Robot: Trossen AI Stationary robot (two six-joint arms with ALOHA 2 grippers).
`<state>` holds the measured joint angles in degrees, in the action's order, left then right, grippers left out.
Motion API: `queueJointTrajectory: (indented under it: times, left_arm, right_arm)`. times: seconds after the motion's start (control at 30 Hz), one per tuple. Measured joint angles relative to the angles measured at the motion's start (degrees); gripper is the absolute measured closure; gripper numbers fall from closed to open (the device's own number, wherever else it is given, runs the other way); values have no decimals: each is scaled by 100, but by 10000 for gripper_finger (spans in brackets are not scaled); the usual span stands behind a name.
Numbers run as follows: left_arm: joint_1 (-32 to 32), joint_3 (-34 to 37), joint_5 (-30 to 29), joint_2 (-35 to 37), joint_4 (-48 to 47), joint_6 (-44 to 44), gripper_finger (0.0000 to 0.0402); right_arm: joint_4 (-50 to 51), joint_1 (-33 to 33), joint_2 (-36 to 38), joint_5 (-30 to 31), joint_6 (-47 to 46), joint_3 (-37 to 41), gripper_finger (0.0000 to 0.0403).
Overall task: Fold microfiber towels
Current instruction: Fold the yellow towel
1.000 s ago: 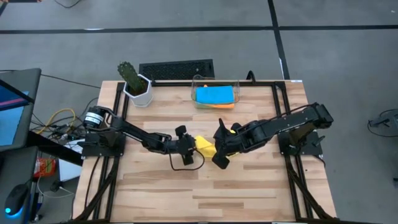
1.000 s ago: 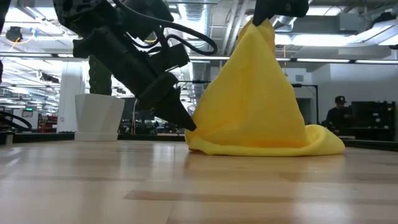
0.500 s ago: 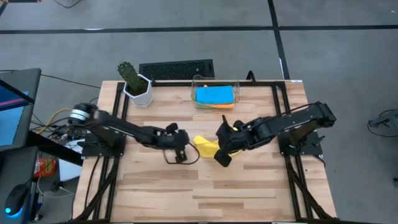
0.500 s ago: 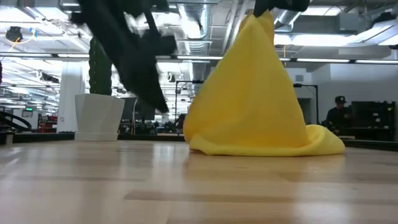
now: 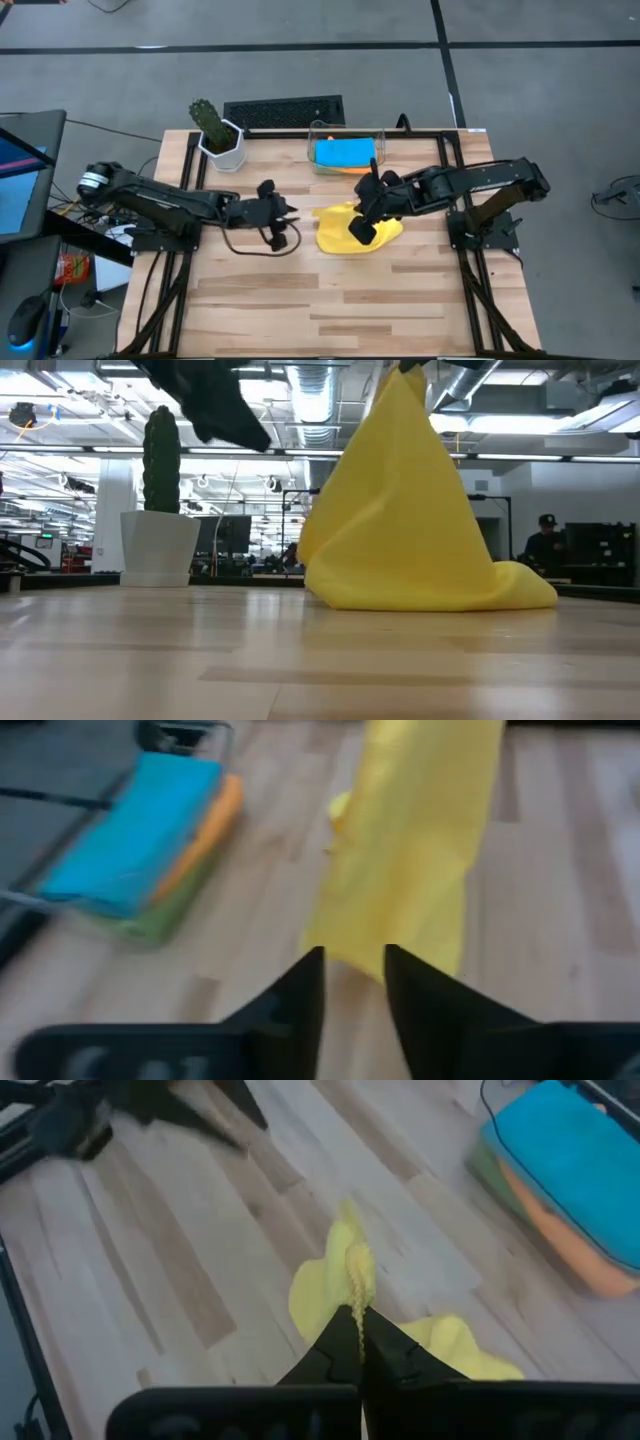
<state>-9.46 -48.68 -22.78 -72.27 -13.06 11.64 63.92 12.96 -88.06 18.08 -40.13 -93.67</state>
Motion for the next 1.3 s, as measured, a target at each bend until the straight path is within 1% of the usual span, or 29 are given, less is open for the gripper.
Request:
queueJointTrajectory:
  times: [0.07, 0.17, 0.23, 0.33, 0.43, 0.5, 0.57, 0.67, 0.73, 0.83, 0.93, 1.03, 1.13, 1.2, 1.3]
  left_arm:
    - [13, 118, 220, -206, 343, 213, 270]
    - [13, 174, 245, -626, 728, 261, 220]
    - [78, 173, 254, -908, 793, 246, 194]
    - [201, 171, 458, -1444, 1099, 287, 166]
    - [330, 176, 467, -1860, 1301, 347, 153]
    - [442, 178, 466, -1996, 1386, 288, 151]
    - [561, 167, 557, -2085, 1807, 203, 150]
    - [716, 165, 580, -2083, 2093, 107, 149]
    - [857, 165, 601, -2081, 2204, 43, 149]
    - [1064, 165, 845, -2151, 2401, -56, 149]
    - [1200, 174, 952, -2184, 2387, -30, 151]
    - [1329, 171, 1144, -2342, 2622, -12, 163]
    - [1400, 159, 1589, -2596, 3094, 4, 183]
    - [1410, 159, 1807, -2764, 3147, 26, 198]
    - [1412, 93, 1815, -2895, 3165, 105, 219]
  right_arm:
    - [-28, -9, -53, 2, 17, -4, 390]
    - [9, -23, -102, -19, 60, -2, 390]
    - [-52, -25, -121, -40, 119, -2, 390]
    - [-75, -27, -130, -43, 162, -2, 390]
    - [-115, -25, -130, -47, 168, -2, 390]
    - [-125, -25, -130, -61, 174, -2, 390]
    - [-116, -25, -128, -65, 193, -2, 390]
    - [-129, -25, -128, -102, 227, -2, 390]
    - [-157, -25, -130, -122, 231, -2, 390]
    - [-182, -25, -130, -122, 270, -2, 390]
    - [-184, -31, -130, -122, 270, -2, 390]
    - [-187, -31, -130, -126, 270, -2, 390]
    - [-227, -26, -130, -145, 269, -2, 390]
    - [-248, -22, -130, -148, 268, -2, 390]
    - [-252, -9, -130, -150, 270, -2, 390]
